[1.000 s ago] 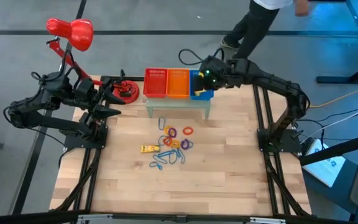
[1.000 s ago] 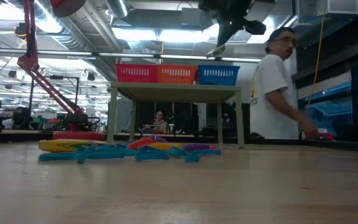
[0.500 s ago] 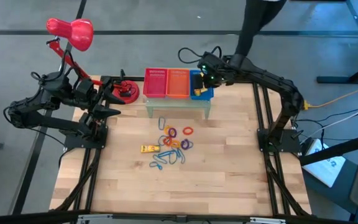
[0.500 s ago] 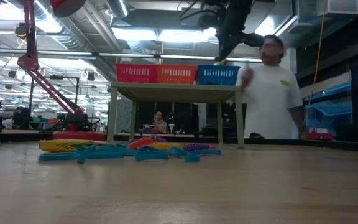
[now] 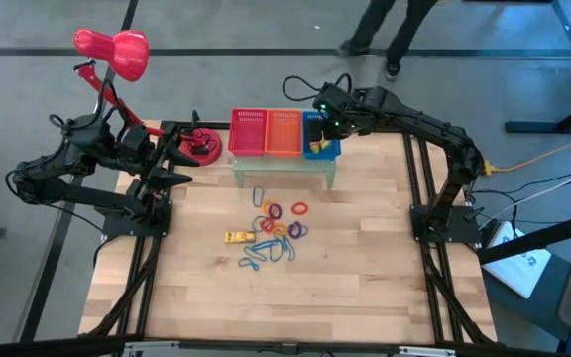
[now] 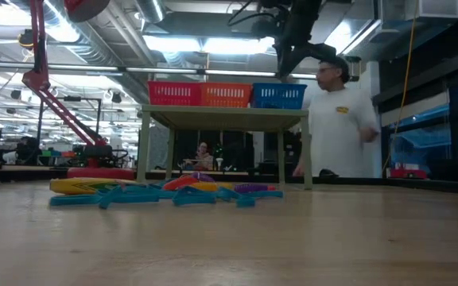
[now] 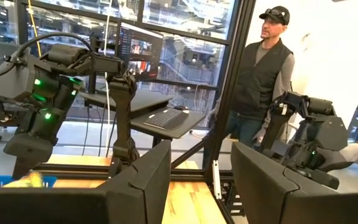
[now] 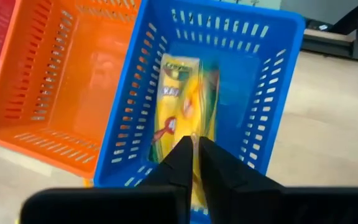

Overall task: Pick & Place Office Desk Supplies
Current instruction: Put the yellow crayon box into the blue bin on the shelf

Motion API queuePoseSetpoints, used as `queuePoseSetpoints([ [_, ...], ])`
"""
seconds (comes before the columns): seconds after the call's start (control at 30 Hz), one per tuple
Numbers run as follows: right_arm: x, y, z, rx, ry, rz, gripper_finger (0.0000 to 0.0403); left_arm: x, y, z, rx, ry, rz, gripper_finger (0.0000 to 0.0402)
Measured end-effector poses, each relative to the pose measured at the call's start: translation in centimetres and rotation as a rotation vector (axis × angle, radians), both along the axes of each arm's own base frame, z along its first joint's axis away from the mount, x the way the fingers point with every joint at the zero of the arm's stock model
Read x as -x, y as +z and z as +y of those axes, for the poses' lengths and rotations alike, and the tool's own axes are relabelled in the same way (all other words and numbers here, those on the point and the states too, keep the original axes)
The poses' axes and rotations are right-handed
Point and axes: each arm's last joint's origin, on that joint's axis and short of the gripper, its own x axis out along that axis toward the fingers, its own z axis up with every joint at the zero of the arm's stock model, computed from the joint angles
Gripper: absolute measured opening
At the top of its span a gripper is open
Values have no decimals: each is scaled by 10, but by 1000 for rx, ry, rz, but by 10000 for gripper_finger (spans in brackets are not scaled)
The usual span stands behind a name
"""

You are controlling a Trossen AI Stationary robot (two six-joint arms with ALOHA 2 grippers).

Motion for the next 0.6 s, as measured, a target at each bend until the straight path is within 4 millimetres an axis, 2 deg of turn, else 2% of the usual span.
queuePoseSetpoints([
  [0.3, -5, 8, 3, 53, 6, -81, 70, 0, -3, 0, 4, 5, 35, 164],
  [0.47, -8, 29, 13, 106, 41, -248, 77, 0, -7, 0, 13, -2, 79, 164],
  [0.6, -7, 52, 32, 150, 111, -389, 76, -5, -17, -2, 83, -63, 200, 164],
])
